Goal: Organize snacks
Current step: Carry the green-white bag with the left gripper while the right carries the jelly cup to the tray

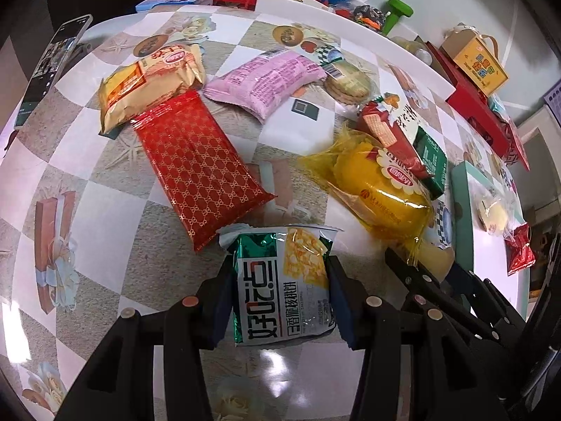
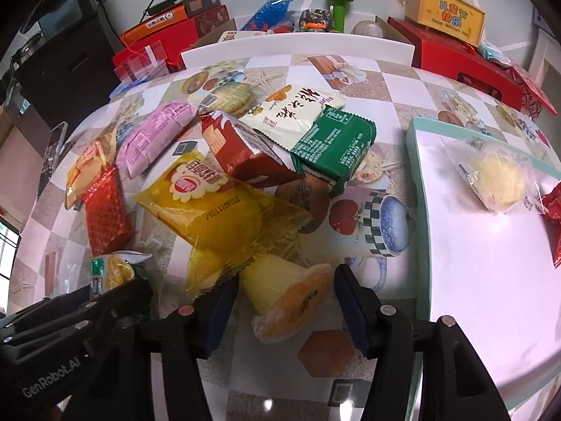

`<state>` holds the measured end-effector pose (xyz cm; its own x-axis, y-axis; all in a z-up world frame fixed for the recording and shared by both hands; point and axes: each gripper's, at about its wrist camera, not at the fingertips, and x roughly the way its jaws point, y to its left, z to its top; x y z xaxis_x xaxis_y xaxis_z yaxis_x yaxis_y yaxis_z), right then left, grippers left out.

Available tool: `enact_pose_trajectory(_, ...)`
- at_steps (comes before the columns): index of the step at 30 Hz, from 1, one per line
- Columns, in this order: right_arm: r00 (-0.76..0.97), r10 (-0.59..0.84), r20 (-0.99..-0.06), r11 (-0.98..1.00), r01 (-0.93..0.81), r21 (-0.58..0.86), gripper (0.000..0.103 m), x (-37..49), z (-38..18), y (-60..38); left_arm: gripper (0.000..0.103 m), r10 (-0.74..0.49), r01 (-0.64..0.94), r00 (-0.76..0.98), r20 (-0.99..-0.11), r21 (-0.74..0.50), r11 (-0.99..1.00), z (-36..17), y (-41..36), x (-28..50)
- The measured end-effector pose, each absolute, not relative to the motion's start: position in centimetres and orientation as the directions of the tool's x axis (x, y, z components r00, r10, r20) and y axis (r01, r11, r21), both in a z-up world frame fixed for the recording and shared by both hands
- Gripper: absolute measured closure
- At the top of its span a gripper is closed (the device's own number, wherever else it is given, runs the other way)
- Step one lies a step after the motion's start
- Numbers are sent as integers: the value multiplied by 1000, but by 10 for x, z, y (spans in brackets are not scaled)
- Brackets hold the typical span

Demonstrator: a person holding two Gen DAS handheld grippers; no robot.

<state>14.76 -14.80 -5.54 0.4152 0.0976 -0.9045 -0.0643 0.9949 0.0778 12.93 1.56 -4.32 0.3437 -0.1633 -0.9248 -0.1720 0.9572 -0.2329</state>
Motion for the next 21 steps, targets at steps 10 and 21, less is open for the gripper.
enact_pose_trajectory(10,407,79,-910,997,-51,63,50,147,-55,-150,52,-154,-167,339,-928,-221,961,-43,14,129)
enact_pose_trajectory(21,410,104,-906,994,-5,112,51,140,-42,-168,52,-174,-144,364,-915,-240,960,-38,6,134)
